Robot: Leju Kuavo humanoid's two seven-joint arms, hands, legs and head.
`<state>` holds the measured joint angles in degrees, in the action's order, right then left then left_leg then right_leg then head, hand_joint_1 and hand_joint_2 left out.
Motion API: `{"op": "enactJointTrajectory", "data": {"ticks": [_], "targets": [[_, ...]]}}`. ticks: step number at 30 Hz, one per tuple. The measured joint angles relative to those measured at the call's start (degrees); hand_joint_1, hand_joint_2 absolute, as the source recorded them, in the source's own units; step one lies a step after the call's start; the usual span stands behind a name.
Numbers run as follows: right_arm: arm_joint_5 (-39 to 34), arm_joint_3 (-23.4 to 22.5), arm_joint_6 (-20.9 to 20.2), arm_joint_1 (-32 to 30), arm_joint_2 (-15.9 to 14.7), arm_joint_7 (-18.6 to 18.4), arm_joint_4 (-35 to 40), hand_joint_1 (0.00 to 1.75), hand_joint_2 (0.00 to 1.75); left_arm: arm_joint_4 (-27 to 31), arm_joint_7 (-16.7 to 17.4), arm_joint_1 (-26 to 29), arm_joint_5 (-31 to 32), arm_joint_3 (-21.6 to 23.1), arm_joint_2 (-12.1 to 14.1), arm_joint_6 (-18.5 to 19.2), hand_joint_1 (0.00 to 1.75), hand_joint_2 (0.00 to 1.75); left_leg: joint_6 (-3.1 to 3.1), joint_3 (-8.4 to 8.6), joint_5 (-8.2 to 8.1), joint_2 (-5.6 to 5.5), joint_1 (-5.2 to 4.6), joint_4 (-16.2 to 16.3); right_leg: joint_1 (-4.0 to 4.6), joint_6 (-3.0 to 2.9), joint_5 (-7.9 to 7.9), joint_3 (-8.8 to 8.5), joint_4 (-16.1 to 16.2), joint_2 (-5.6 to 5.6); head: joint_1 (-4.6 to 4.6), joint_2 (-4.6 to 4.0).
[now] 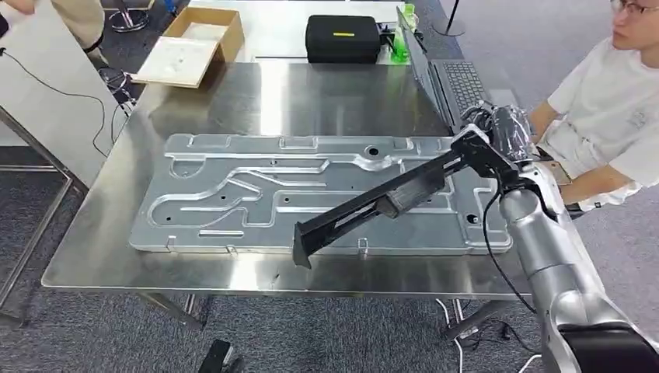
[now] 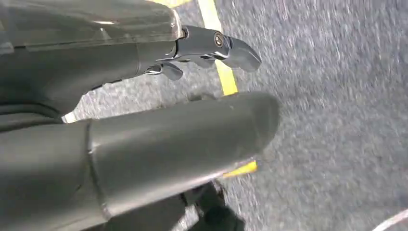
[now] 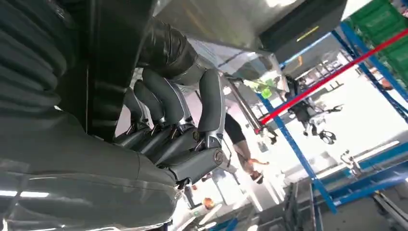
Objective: Take the parts from the cabinet and place them on the table.
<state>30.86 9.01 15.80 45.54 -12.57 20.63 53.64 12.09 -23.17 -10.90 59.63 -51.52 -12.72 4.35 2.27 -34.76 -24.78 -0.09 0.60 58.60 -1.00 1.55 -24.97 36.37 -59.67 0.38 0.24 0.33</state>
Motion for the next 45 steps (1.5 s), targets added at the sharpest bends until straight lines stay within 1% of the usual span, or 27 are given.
{"op": "enactJointTrajectory", "data": {"ticks": [2, 4, 5, 6, 7, 9, 10, 14, 17, 19, 20, 21, 22, 23, 25, 26, 29, 32, 35, 36, 37, 38, 40, 41, 43, 44, 45], "targets": [[-0.1, -0.5, 0.2, 0.4, -0.4, 0.3, -0.2, 1.75, 1.75, 0.0, -0.2, -0.2, -0.3, 0.0, -0.1, 0.0, 0.0, 0.0, 0.61, 0.12, 0.23, -0.01, -0.09, -0.3, -0.16, 0.24, -2.83, 1.62, -4.0, -0.11, 0.06, 0.0], [-0.2, -0.7, 0.4, 0.3, -0.6, 0.3, -0.5, 1.75, 1.75, 0.0, -0.2, -0.2, -0.4, 0.0, -0.1, -0.1, 0.0, 0.0, 0.73, 0.1, 0.15, 0.0, -0.16, -0.3, -0.2, 0.65, -6.92, 5.93, -13.0, -0.11, 0.04, 0.0], [-0.2, -0.7, 0.4, 0.1, -0.7, 0.3, -0.6, 1.75, 1.75, 0.0, -0.2, -0.1, -0.4, 0.0, -0.1, -0.2, 0.0, 0.0, 0.75, 0.1, 0.13, -0.01, -0.16, -0.3, -0.24, 0.83, -7.67, 7.78, -16.5, -0.12, 0.09, 0.0], [-0.2, -0.7, 0.4, -0.1, -0.7, 0.3, -0.9, 1.75, 1.75, 0.0, -0.3, -0.1, -0.4, 0.0, -0.1, -0.2, 0.0, 0.0, 0.74, 0.11, 0.1, -0.01, -0.16, -0.3, -0.31, 0.9, -7.31, 8.32, -17.2, -0.14, 0.06, 0.0], [-0.2, -0.7, 0.4, -0.3, -0.7, 0.4, -1.0, 1.75, 1.75, 0.0, -0.4, -0.1, -0.4, 0.0, -0.1, -0.2, 0.0, 0.0, 0.7, 0.13, 0.05, -0.01, -0.16, -0.2, -0.36, 0.89, -5.74, 7.61, -15.4, -0.19, 0.06, 0.0], [-0.1, -0.7, 0.5, -0.1, -0.7, 0.5, -1.0, 1.75, 1.75, 0.0, -1.1, -0.1, 0.3, 0.1, -0.1, -0.1, 0.0, 0.0, 0.34, 0.23, -0.23, -0.04, -0.12, 0.1, -0.4, 0.67, -0.21, 2.54, -5.1, -0.31, 0.06, 0.0], [-0.1, -0.8, 0.5, 0.0, -0.7, 0.5, -1.0, 1.75, 1.75, 0.0, -1.3, -0.1, 0.5, 0.3, -0.1, -0.1, 0.0, 0.0, 0.03, 0.2, -0.47, -0.05, -0.14, 0.3, -0.39, 0.48, 0.89, 0.49, -0.5, -0.43, 0.06, 0.0], [0.0, -0.9, 0.6, -0.2, -0.8, 0.5, -1.3, 1.75, 1.75, 0.0, -1.5, -0.2, 0.6, 0.5, -0.1, 0.0, 0.0, 0.0, -0.97, 0.04, -0.5, -0.12, -0.48, 0.2, 0.26, -0.6, 0.23, 0.33, -0.1, -0.23, 0.04, 0.0], [0.1, -0.9, 0.6, 0.0, -0.8, 0.6, -1.3, 1.75, 1.75, 0.0, -1.6, -0.4, 0.6, 0.7, -0.1, 0.0, 0.0, 0.0, -1.97, -0.86, -2.66, -0.07, -0.45, 3.0, -0.32, -1.95, -0.07, -0.56, 0.6, -0.26, -0.02, 0.0], [0.1, -0.9, 0.6, 0.0, -0.8, 0.6, -1.3, 1.75, 1.75, 0.0, -1.6, -0.3, 0.7, 0.8, -0.1, 0.0, 0.0, 0.0, -2.18, -5.5, -6.66, -0.06, -0.31, 12.2, -0.11, -2.44, -0.36, -0.91, 0.6, -0.37, -0.07, 0.0], [0.1, -0.9, 0.6, 0.0, -0.7, 0.6, -1.4, 1.75, 1.75, 0.0, -1.6, -0.3, 0.8, 0.9, -0.1, 0.0, 0.0, 0.0, -2.22, -7.92, -7.96, -0.06, -0.32, 16.5, 0.04, -2.57, -0.53, -1.03, 0.6, -0.37, -0.07, 0.0], [0.1, -0.9, 0.6, -0.1, -0.7, 0.6, -1.4, 1.75, 1.75, 0.0, -1.6, -0.2, 0.9, 0.9, -0.1, 0.0, 0.0, 0.0, -2.21, -9.52, -7.9, -0.06, -0.31, 18.8, 0.15, -2.59, -0.7, -1.24, 0.6, -0.35, -0.09, 0.0], [0.1, -0.9, 0.6, -0.3, -0.7, 0.6, -1.5, 1.75, 1.75, 0.0, -1.6, -0.1, 1.0, 1.0, -0.1, 0.0, 0.0, 0.0, -2.1, -9.67, -6.37, -0.06, -0.32, 18.1, 0.23, -2.57, -0.93, -1.55, 0.6, -0.3, -0.04, 0.0], [0.1, -0.9, 0.6, -0.3, -0.7, 0.6, -1.5, 1.75, 1.75, 0.0, -1.6, -0.1, 1.0, 1.0, -0.1, 0.0, 0.0, 0.0, -1.85, -8.4, -3.8, -0.06, -0.34, 14.7, 0.31, -2.55, -1.08, -1.94, 0.5, -0.24, -0.09, 0.0], [0.1, -0.9, 0.6, -0.2, -0.7, 0.7, -1.5, 1.75, 1.75, 0.0, -1.7, -0.2, 1.0, 1.1, -0.1, 0.0, 0.0, 0.0, -1.02, -3.55, 2.57, -0.12, -0.51, 3.8, 0.42, -2.26, -1.75, -3.04, 0.4, -0.12, -0.09, 0.0], [0.1, -0.9, 0.6, -0.2, -0.7, 0.7, -1.5, 1.75, 1.75, 0.0, -1.6, -0.2, 0.9, 1.1, 0.0, -0.2, 0.0, 0.0, -0.59, -2.14, 1.99, -0.23, -0.81, 2.0, 0.48, -2.05, -2.02, -3.29, 0.5, -0.13, 0.0, 0.0], [0.1, -0.9, 0.7, -0.4, -0.7, 1.0, -1.6, 1.75, 1.75, 0.0, -1.3, -0.3, 0.4, 1.1, 0.0, -0.8, 0.0, 0.0, -0.33, -1.79, 1.32, -0.22, -1.13, 0.5, 0.39, -1.26, -2.09, -2.97, 0.7, -0.06, -0.04, 0.0], [0.0, -1.1, 0.7, -0.6, -0.7, 1.2, -1.6, 1.75, 1.75, 0.0, -1.0, -0.4, 0.3, 1.0, 0.0, -1.2, 0.0, 0.0, 0.43, -0.47, 1.67, -0.2, -0.42, -1.3, 0.27, -0.3, -3.46, -2.77, -0.8, -0.19, 0.06, 0.0], [0.0, -1.2, 0.7, -1.0, -0.8, 1.2, -1.6, 1.75, 1.75, 0.0, -0.8, -0.5, 0.1, 1.0, 0.0, -1.3, 0.0, 0.0, 0.93, -0.28, 1.33, -0.16, -0.43, -1.3, 0.05, 0.47, -8.97, 4.15, -13.3, -0.17, -0.02, 0.0], [0.0, -1.2, 0.7, -1.4, -0.8, 1.2, -1.6, 1.75, 1.75, 0.0, -0.8, -0.4, 0.1, 1.0, 0.0, -1.4, 0.0, 0.0, 0.92, -0.25, 1.19, -0.17, -0.42, -1.2, -0.08, 0.69, -9.24, 6.22, -16.3, -0.18, 0.0, 0.0], [0.0, -1.2, 0.7, -1.7, -0.8, 1.2, -1.6, 1.75, 1.75, 0.0, -0.6, -0.4, 0.1, 1.0, 0.0, -1.5, 0.0, 0.0, 0.81, -0.16, 1.01, -0.19, -0.38, -1.0, -0.3, 0.88, -7.94, 6.78, -16.2, -0.2, 0.02, 0.0], [0.0, -1.2, 0.7, -1.9, -0.8, 1.2, -1.6, 1.75, 1.75, 0.0, -0.4, -0.4, 0.0, 1.0, 0.0, -1.8, 0.0, 0.0, 0.67, -0.04, 0.72, -0.22, -0.32, -0.8, -0.49, 0.97, -5.36, 5.89, -13.3, -0.25, -0.02, 0.0], [0.0, -1.2, 0.7, -1.8, -0.8, 1.2, -1.6, 1.75, 1.75, 0.0, 0.1, -0.4, -0.1, 1.0, -0.1, -2.1, 0.0, 0.0, 0.12, 0.2, -0.08, -0.26, -0.13, 0.0, -0.77, 1.1, 0.43, 1.66, -3.6, -0.42, 0.0, 0.0], [0.0, -1.3, 0.7, -1.8, -0.8, 1.2, -1.6, 1.75, 1.75, 0.0, 0.2, -0.4, -0.2, 1.0, -0.1, -2.2, 0.0, 0.0, -0.26, 0.09, -0.48, -0.29, -0.17, 0.3, -0.76, 1.04, 0.18, 0.37, -0.9, -0.49, 0.04, 0.0], [0.0, -1.3, 0.6, -1.9, -0.8, 1.1, -1.6, 1.75, 1.75, 0.0, 0.2, -0.5, -0.3, 1.0, -0.1, -2.3, 0.0, 0.0, -0.82, -0.17, -0.7, -0.34, -0.51, 0.6, -0.25, 0.06, 0.06, 0.43, -0.4, -0.19, 0.0, 0.0], [0.0, -1.3, 0.5, -2.0, -0.8, 1.1, -1.6, 0.0, 1.75, 0.0, 0.2, -0.4, -0.3, 1.0, -0.1, -2.3, 0.0, 1.75, -1.07, -0.03, -0.69, -0.33, -0.5, 0.4, -0.19, -0.3, -0.04, 0.5, -0.5, -0.13, -0.02, 0.0], [0.0, -1.3, 0.5, -2.0, -0.8, 1.1, -1.6, 0.0, 1.75, 0.0, 0.1, -0.4, -0.1, 1.0, -0.1, -2.3, 0.0, 1.75, -1.32, 0.02, -0.69, -0.33, -0.52, 0.4, -0.21, -0.58, 0.02, 0.54, -0.5, -0.05, 0.0, 0.0]]}}
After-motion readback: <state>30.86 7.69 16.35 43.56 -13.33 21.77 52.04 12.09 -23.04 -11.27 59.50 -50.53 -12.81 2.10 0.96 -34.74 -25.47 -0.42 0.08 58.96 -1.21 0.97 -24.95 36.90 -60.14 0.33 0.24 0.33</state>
